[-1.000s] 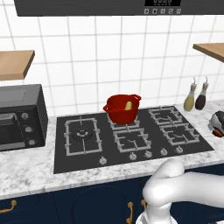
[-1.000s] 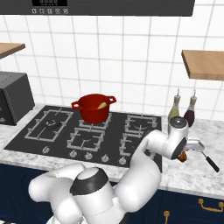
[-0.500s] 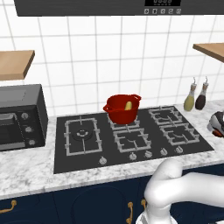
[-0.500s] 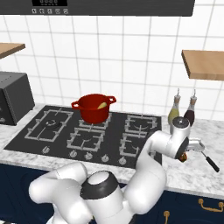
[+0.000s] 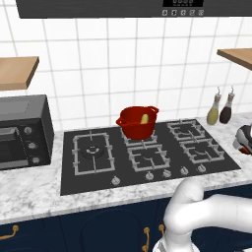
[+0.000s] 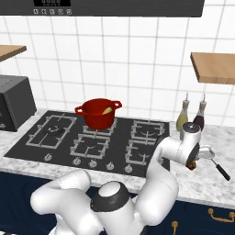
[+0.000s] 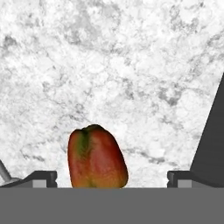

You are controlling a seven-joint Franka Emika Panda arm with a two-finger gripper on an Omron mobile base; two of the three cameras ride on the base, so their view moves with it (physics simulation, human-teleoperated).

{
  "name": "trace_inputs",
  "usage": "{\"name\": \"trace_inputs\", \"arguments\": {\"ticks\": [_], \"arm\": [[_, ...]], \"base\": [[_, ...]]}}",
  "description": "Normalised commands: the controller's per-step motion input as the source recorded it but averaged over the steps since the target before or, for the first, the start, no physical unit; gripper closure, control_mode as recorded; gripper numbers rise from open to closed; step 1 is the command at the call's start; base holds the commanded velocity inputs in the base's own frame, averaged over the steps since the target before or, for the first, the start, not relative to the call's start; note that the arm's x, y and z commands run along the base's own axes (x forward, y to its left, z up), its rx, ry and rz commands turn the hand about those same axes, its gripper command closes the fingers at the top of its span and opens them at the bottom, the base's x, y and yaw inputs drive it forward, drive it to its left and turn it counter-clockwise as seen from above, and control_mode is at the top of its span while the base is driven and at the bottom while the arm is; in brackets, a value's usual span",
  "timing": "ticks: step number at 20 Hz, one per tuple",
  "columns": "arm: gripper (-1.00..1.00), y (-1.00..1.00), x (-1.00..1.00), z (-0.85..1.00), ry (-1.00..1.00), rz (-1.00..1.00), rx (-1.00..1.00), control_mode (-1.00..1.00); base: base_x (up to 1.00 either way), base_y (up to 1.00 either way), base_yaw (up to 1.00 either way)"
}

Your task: Put the bell pepper and cucumber in the pot. Retrieve the spatula and lightly stir the vegetables in the pot.

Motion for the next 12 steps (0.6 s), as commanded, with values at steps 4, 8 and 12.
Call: {"name": "trace_inputs", "arguments": {"ticks": [4,8,12], "arm": [[-1.0,-0.01,0.03,-0.12,0.04,0.02,0.0,-1.0],[-1.0,0.0,0.06,-0.16,0.03,0.01,0.0,-1.0],[-1.0,-0.05,0.08,-0.17,0.02,0.01,0.0,-1.0]], "base": [[0.0,0.0,0.0],[0.0,0.0,0.0],[0.0,0.0,0.0]]}}
